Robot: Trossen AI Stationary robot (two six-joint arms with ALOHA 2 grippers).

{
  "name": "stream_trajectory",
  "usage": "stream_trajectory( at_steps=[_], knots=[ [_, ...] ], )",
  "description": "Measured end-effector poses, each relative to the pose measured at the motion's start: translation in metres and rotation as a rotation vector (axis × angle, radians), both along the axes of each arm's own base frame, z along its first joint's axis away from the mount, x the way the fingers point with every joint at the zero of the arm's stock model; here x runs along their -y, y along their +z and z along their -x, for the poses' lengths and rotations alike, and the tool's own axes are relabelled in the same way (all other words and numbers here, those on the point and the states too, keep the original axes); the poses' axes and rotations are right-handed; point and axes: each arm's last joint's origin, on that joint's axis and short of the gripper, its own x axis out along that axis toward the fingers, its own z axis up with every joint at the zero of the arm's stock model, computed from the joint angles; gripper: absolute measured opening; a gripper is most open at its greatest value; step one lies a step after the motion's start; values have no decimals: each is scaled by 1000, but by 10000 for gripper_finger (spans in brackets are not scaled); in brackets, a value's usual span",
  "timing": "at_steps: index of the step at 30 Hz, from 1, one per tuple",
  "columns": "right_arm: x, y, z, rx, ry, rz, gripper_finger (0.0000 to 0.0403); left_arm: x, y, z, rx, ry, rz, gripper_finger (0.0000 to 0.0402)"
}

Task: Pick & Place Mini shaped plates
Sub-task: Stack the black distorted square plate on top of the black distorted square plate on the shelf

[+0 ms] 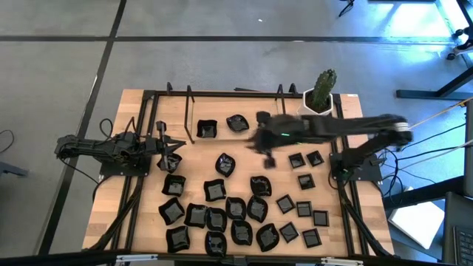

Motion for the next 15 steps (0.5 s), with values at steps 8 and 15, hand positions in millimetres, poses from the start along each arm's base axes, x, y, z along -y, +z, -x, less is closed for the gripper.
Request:
stream_trajectory(
  at_steps=[8,15],
  knots=[
    [-15,-44,78,361,232,-133,9,0,0,0,0,0,0,4],
    [-10,-130,119,544,256,-186,5,0,0,0,0,0,0,8]
  ],
)
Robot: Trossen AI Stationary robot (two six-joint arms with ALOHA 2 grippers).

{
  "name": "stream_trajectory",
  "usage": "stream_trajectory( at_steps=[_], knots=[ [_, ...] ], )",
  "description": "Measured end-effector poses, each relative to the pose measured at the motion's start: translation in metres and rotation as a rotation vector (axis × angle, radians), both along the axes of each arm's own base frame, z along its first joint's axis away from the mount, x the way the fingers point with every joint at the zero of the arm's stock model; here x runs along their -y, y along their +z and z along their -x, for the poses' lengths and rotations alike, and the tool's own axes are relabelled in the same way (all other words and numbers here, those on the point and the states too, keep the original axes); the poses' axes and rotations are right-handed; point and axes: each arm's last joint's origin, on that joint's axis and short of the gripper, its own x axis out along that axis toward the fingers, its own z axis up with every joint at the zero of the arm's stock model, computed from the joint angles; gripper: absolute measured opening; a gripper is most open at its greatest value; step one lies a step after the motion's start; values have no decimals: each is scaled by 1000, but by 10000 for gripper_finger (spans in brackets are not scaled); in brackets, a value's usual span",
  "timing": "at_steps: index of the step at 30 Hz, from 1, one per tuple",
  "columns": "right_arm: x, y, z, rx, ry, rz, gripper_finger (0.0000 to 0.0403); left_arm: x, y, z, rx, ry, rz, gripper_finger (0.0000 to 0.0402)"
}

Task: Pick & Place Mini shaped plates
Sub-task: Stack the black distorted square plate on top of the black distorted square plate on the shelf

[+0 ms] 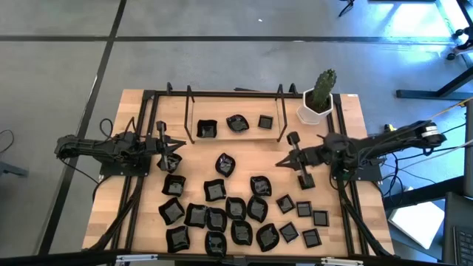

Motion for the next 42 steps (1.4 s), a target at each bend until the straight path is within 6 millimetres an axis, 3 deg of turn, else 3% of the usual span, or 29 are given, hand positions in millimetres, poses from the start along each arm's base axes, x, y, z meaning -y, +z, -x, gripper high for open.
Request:
stream_trajectory(
  at_steps=[5,11,27,32,36,42],
  knots=[
    [14,-15,22,138,-147,-126,8,0,0,0,0,0,0,5],
    [18,-45,35,49,-156,-163,9,0,-1,0,-14,0,2,6],
    [21,-48,38,61,-179,-132,9,0,-2,0,-18,-4,25,8],
    [21,-48,38,61,-180,-128,9,2,14,1,4,-65,92,2],
    [21,-48,38,62,-181,-124,9,11,32,-6,-65,-185,119,3],
    [21,-48,38,63,-178,-139,10,27,50,-39,-417,-72,148,3]
  ],
)
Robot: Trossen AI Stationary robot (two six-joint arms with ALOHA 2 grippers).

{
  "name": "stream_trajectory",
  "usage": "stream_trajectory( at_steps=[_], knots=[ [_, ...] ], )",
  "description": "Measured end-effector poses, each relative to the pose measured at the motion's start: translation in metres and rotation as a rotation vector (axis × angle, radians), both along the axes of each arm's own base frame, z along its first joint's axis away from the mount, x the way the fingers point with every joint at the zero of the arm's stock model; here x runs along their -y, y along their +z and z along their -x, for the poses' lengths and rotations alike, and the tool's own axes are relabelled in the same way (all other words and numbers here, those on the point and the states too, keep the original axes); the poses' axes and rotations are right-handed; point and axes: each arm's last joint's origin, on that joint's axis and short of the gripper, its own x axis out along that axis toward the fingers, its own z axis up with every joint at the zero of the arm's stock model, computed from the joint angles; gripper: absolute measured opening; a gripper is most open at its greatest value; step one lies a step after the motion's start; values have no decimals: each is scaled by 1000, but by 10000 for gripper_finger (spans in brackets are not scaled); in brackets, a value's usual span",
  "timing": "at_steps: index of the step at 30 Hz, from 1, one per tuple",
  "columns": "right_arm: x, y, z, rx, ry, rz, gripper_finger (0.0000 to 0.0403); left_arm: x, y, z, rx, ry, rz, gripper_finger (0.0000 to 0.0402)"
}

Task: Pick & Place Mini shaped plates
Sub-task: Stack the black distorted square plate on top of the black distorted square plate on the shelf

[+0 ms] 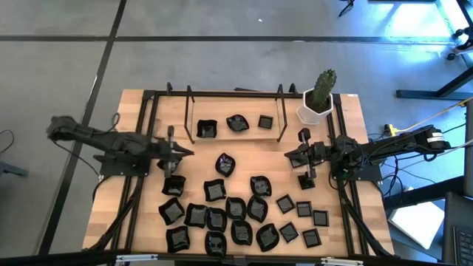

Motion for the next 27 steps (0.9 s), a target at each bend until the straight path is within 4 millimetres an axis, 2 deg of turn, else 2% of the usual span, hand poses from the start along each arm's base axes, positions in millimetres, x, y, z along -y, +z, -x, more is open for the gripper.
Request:
stream_trajectory(
  at_steps=[5,11,19,27],
  knots=[
    [0,0,0,-1,3,-16,10,23,17,-20,-407,36,95,9],
    [0,0,0,-2,4,-25,10,53,22,-28,-725,68,81,22],
    [0,0,0,-4,7,-42,10,94,7,-19,-886,63,266,54],
    [0,0,0,-4,7,-41,10,133,-14,-2,-966,69,233,91]
  ],
)
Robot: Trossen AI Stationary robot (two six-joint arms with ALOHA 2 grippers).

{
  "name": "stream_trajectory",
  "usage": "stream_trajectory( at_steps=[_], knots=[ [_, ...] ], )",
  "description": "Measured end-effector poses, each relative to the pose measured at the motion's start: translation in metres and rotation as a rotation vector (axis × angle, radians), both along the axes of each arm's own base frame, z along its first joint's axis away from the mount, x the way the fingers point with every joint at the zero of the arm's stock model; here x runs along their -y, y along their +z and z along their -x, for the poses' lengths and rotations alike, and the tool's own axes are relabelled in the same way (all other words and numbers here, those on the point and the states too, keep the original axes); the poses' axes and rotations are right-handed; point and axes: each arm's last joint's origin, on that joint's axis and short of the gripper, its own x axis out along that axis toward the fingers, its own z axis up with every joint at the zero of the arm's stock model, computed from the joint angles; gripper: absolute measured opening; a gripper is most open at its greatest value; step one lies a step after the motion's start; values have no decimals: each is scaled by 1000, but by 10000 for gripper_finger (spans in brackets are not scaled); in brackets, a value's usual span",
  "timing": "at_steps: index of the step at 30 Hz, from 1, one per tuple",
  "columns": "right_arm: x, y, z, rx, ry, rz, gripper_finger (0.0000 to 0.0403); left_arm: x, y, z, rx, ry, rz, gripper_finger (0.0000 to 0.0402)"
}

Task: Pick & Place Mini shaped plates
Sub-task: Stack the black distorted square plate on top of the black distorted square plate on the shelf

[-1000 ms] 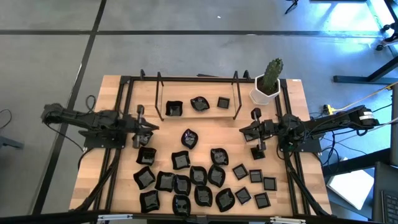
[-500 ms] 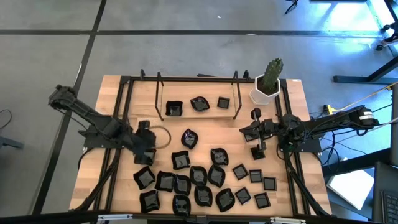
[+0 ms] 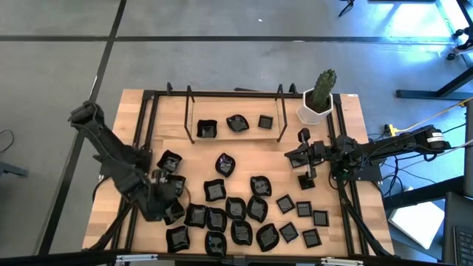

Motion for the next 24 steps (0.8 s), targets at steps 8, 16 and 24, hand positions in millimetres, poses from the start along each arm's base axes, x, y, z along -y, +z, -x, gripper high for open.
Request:
stream_trajectory(
  at_steps=[8,16,24],
  knots=[
    [0,0,0,-1,0,-3,10,-9,-12,-2,-47,51,-200,113],
    [0,0,0,-4,0,0,10,-26,-15,-9,-126,33,-320,134],
    [0,0,0,-5,0,-2,10,-45,-19,-8,-230,-12,-424,133]
  ],
)
